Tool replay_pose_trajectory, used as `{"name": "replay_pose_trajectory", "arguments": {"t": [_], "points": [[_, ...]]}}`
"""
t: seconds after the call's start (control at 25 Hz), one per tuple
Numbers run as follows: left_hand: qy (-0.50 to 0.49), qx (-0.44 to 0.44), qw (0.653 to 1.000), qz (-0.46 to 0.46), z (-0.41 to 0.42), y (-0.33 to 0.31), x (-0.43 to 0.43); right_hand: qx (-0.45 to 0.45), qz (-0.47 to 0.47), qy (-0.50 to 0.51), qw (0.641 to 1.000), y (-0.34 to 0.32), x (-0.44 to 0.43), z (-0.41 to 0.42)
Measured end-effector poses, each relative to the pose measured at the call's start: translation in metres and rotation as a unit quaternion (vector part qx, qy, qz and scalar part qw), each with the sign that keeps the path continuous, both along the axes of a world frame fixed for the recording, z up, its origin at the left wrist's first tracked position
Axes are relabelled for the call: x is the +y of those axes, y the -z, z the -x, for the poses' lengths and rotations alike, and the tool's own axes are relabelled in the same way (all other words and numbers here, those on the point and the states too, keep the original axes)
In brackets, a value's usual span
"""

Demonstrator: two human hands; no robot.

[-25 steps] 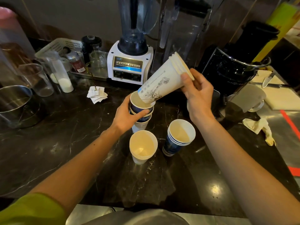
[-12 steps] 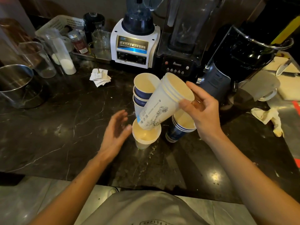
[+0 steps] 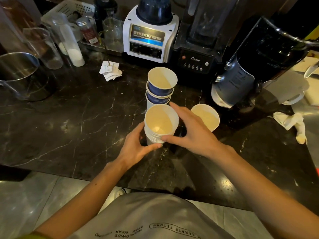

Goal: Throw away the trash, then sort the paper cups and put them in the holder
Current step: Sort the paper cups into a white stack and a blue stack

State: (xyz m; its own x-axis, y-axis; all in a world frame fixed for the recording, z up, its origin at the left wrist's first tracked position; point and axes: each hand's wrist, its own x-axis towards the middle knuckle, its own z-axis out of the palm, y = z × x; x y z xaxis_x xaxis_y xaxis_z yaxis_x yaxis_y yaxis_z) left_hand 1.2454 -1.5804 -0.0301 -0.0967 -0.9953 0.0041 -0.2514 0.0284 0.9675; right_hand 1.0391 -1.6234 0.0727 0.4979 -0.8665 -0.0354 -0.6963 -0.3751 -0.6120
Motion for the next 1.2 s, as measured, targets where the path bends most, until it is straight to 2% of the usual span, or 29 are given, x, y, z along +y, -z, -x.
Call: {"name": "replay_pose_trajectory", "arguments": {"t": [0.12,0.36,0.44,0.52,0.64,0.72,0.84,1.0,1.12,1.2], "points": [[0.000,-0.015,1.000,-0.009,-0.006,-0.005,-0.002,0.089,0.028,-0.035,0.995,0.005,-0.001,-0.005],[-0.002,-0.034,0.999,-0.027,-0.008,-0.007,-0.003,0.089,0.007,-0.027,0.996,-0.005,-0.007,-0.015],[0.007,-0.032,0.999,-0.029,-0.007,-0.008,-0.002,0.073,-0.021,-0.039,0.996,-0.019,-0.015,-0.015],[0.037,-0.042,0.998,-0.040,-0.011,-0.009,-0.002,0.027,-0.019,-0.004,0.999,-0.032,-0.030,-0.015],[0.088,-0.017,0.992,-0.083,-0.033,-0.001,-0.005,-0.116,0.007,0.119,0.986,-0.039,-0.055,-0.023],[0.051,0.017,0.994,-0.095,-0.046,-0.004,-0.015,-0.171,0.044,0.190,0.966,-0.037,-0.072,-0.029],[-0.046,-0.002,0.998,-0.051,-0.049,-0.024,-0.051,-0.116,0.015,0.183,0.976,-0.030,-0.095,-0.037],[0.018,-0.028,0.999,-0.037,-0.031,-0.051,-0.109,-0.067,-0.032,0.148,0.986,-0.020,-0.107,-0.042],[0.032,-0.022,0.999,-0.012,-0.015,-0.053,-0.126,-0.089,0.014,0.160,0.983,-0.024,-0.101,-0.039],[-0.002,-0.036,0.999,0.007,-0.010,-0.047,-0.128,-0.150,0.051,0.169,0.973,-0.034,-0.096,-0.036]]}}
